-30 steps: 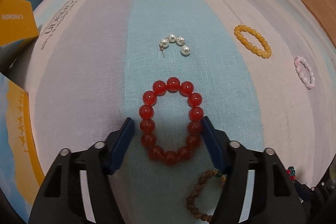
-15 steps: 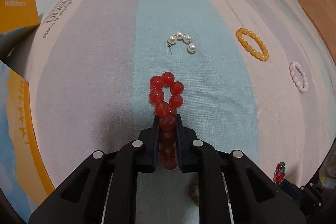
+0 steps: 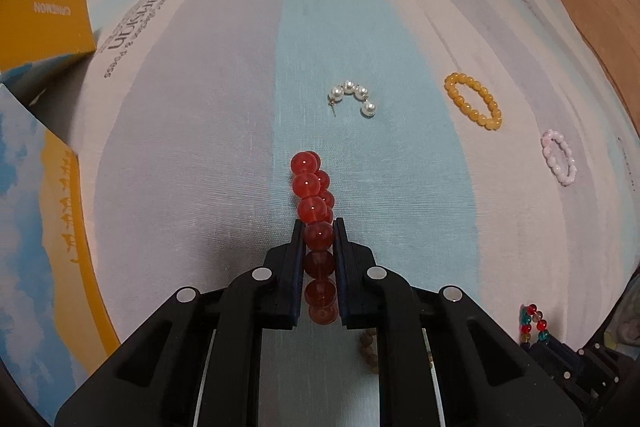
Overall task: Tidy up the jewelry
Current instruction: 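Carry both bead bracelets over the white box and lower them inside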
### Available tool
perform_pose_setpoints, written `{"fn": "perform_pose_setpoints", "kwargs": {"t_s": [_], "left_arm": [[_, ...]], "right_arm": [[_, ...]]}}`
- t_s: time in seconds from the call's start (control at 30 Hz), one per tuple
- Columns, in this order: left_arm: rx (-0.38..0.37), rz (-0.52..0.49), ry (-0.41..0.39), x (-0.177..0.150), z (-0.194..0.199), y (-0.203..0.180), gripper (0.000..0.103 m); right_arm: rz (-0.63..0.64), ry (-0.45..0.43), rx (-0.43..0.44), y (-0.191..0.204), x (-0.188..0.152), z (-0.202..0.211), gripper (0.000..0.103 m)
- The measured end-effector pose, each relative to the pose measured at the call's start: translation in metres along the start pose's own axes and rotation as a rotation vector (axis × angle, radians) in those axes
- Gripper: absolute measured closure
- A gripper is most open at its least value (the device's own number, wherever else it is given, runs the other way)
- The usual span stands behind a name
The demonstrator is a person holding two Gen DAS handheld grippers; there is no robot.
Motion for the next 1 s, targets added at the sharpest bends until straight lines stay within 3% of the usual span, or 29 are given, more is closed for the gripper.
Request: {"fn": "perform_pose_setpoints", "kwargs": {"t_s": [1.0], "left_arm": [[0.010,-0.019,-0.070,-0.004,0.073,0.015,0.091]], "right_arm": [[0.005,-0.125,0.015,0.018,0.043,0.045,0.094]]}}
Point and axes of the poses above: each gripper's, at about its wrist camera, not at the fingertips, and z roughly against the way its jaws point, y to its left, x to its top, the point moved 3 cm from there along -z, roughly the way its jaws point, and after that the axes turned 2 degrees about -y, right-handed, at the moved point
